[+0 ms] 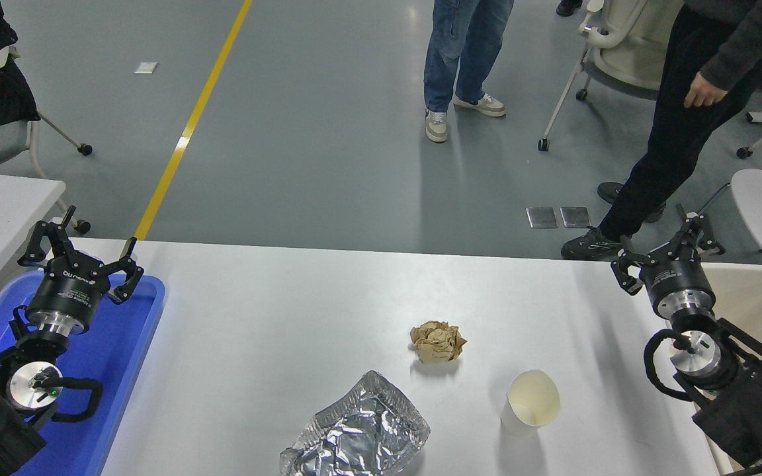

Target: Clean the table surface

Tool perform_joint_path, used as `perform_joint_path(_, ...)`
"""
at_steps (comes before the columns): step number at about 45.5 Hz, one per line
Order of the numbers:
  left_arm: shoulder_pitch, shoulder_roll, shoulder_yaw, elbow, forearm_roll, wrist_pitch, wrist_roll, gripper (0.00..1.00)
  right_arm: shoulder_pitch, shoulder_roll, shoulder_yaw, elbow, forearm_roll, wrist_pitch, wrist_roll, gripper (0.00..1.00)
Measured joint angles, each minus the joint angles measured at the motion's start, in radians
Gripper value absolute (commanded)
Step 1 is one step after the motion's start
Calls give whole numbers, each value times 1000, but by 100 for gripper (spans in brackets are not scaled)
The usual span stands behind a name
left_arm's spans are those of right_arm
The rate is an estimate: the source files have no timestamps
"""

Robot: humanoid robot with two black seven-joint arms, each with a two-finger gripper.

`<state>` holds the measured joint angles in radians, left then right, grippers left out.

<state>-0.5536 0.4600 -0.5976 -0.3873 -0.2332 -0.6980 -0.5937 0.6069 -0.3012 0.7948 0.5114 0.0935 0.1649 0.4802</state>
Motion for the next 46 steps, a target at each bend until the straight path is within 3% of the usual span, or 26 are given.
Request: perform_joint_path(46, 0, 1, 1, 0, 0, 0, 0, 100, 2, -11, -21, 4, -6, -9, 0, 100)
